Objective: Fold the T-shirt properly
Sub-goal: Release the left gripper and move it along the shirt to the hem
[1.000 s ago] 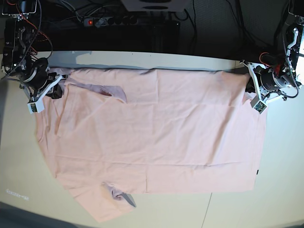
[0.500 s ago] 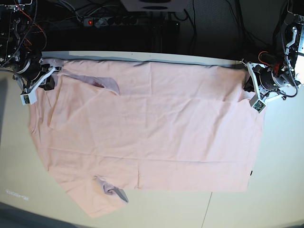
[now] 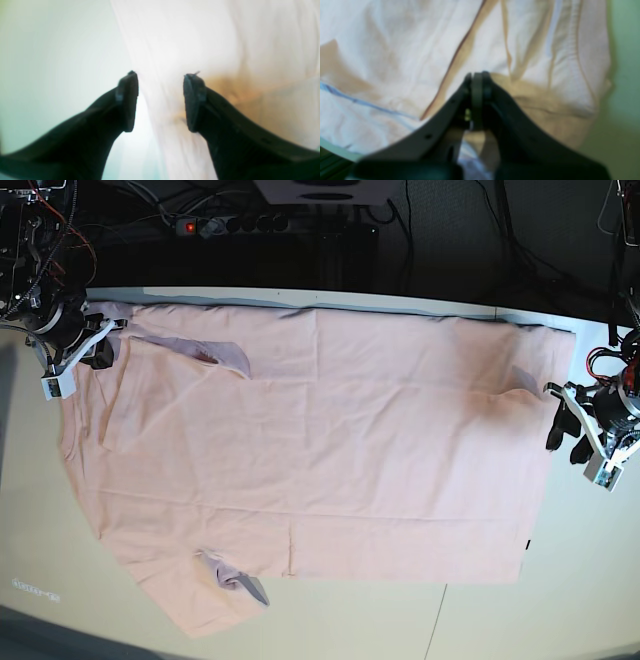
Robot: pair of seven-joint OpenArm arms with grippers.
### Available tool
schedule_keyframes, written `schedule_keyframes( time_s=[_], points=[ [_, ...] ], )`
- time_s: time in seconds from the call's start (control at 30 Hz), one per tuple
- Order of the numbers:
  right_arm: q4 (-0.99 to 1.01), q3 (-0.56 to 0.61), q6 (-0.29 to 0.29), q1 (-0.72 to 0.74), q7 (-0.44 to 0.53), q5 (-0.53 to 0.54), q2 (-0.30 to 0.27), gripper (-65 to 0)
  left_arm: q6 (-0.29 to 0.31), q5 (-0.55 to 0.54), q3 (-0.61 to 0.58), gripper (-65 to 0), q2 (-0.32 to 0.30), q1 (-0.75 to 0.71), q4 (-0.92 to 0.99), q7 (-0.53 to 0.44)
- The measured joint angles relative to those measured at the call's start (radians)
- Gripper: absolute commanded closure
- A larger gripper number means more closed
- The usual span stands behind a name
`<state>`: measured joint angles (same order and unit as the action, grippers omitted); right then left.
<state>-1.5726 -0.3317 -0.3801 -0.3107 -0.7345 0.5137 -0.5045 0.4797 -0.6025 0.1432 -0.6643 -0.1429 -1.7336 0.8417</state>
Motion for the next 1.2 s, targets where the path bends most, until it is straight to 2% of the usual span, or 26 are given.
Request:
schedule_keyframes(
  time_s=[0.17, 0.3, 0.33, 0.43, 0.57, 0.67, 0.93, 1.07, 1.2],
  points=[
    [0.000, 0.000, 0.000, 0.000, 0.000, 0.003, 0.000, 0.0, 0.000, -0.003, -0.003, -33.1, 0.000, 0.056, 0.037, -0.081],
    [0.000, 0.000, 0.000, 0.000, 0.001, 0.003, -0.001, 0.0, 0.008, -0.001, -0.006, -33.1, 0.000, 0.142, 0.171, -0.157],
    [0.001, 0.000, 0.000, 0.000, 0.000, 0.003, -0.001, 0.0, 0.029, 0.003, -0.012, -33.1, -0.001, 0.174, 0.217, -0.164],
    [0.002, 0.000, 0.000, 0.000, 0.001, 0.002, -0.003, 0.0, 0.079, -0.030, -0.067, -33.1, -0.003, 0.288, 0.364, -0.173],
    [0.002, 0.000, 0.000, 0.000, 0.001, 0.003, -0.003, 0.0, 0.087, -0.033, -0.187, -33.1, 0.013, 0.453, 0.574, -0.235],
    [0.002, 0.000, -0.001, 0.000, 0.000, 0.002, -0.003, 0.0, 0.087, -0.008, -0.243, -33.1, 0.038, 0.569, 0.744, -0.314],
    [0.002, 0.000, -0.001, -0.002, -0.003, -0.013, -0.024, 0.0, 0.086, 0.002, -0.278, -33.1, 0.139, 0.857, 1.207, -0.369],
    [0.002, 0.000, -0.001, -0.002, -0.011, -0.017, -0.031, 0.0, 0.086, 0.022, -0.278, -33.1, 0.177, 0.925, 1.395, -0.435],
    [0.002, 0.000, -0.001, -0.003, -0.012, -0.020, -0.036, 0.0, 0.086, 0.037, -0.278, -33.1, 0.198, 0.936, 1.476, -0.469]
  ],
)
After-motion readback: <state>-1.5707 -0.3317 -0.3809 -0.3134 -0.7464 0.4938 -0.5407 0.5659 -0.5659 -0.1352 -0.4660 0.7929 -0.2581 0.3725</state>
